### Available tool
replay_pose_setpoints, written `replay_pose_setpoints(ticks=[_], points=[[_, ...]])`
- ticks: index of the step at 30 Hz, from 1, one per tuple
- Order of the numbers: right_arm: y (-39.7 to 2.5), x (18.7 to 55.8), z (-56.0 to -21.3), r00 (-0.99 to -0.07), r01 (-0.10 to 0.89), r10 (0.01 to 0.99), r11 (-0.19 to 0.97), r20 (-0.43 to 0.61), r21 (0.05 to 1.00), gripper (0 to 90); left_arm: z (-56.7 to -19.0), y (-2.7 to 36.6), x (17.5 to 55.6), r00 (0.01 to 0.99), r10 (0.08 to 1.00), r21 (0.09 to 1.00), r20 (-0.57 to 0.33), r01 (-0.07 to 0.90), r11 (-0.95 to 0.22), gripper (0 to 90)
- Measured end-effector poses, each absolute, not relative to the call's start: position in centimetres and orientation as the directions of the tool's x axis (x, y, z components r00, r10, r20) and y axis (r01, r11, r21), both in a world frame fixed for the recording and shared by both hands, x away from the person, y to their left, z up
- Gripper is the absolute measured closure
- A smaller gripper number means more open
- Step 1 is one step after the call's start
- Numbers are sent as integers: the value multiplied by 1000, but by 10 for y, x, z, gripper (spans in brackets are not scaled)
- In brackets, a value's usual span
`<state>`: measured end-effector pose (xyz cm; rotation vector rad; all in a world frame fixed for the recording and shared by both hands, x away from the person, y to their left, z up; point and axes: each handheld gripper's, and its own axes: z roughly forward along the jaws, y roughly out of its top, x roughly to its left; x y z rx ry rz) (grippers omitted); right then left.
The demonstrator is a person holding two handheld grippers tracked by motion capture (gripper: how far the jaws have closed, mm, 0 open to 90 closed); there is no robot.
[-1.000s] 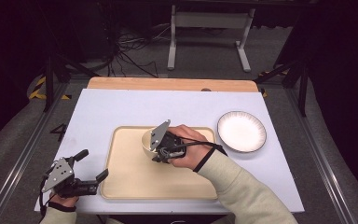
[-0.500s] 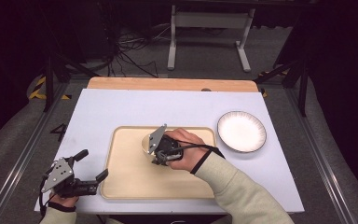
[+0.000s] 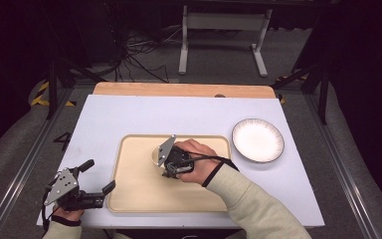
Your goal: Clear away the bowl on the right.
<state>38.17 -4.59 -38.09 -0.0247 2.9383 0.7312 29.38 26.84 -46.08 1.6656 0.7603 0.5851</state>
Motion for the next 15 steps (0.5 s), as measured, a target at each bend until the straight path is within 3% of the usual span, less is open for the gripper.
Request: replay_pose_setpoints(ticks=[15], points=[[-44,377,-386,-995,-32,17,887,-101,460,820,-461,268,294,665,747,975,-17,175,-133,2]])
